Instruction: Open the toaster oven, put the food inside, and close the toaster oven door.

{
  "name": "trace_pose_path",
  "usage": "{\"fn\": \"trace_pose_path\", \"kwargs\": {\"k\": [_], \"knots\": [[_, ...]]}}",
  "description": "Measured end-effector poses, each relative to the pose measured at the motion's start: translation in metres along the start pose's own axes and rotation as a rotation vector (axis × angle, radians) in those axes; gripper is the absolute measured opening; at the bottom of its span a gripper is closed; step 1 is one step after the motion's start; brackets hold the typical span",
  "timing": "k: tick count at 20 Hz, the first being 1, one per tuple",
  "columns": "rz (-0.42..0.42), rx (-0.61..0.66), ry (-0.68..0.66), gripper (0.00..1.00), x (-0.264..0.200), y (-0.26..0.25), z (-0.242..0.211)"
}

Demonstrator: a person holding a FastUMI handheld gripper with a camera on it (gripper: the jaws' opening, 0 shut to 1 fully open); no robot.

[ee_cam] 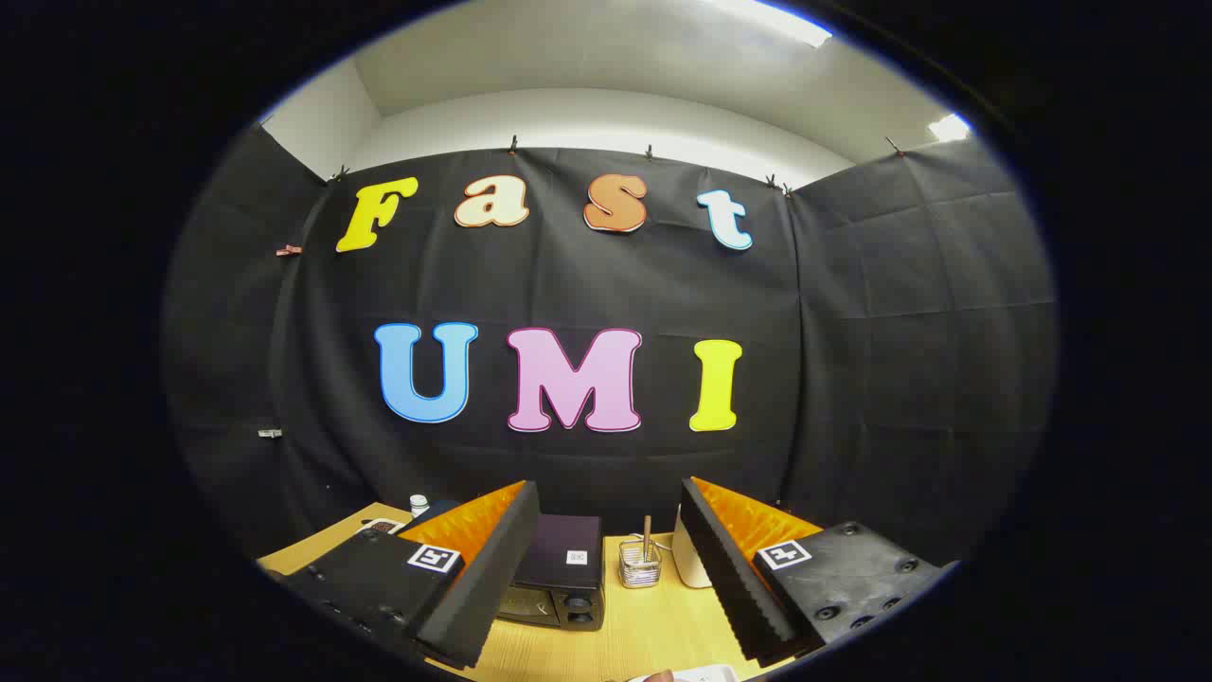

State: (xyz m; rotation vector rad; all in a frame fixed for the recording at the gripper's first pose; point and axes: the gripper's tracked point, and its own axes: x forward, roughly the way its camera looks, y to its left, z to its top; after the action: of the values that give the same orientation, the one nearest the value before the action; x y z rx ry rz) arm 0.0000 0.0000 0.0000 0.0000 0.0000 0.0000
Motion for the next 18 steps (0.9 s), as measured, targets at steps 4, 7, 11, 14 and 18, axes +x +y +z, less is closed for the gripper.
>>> {"fn": "trace_pose_path", "kwargs": {"k": [4, 7, 11, 14, 18], "knots": [[0.004, -0.002, 0.001, 0.98, 0.0, 0.004, -0.001], [0.003, 0.001, -0.004, 0.98, 0.001, 0.005, 0.001], [0.002, 0.004, -0.002, 0.98, 0.001, 0.006, 0.0], [0.002, 0.001, -0.009, 0.98, 0.002, 0.007, 0.002], [0.01, 0.02, 0.012, 0.98, 0.003, 0.014, -0.004]]}}
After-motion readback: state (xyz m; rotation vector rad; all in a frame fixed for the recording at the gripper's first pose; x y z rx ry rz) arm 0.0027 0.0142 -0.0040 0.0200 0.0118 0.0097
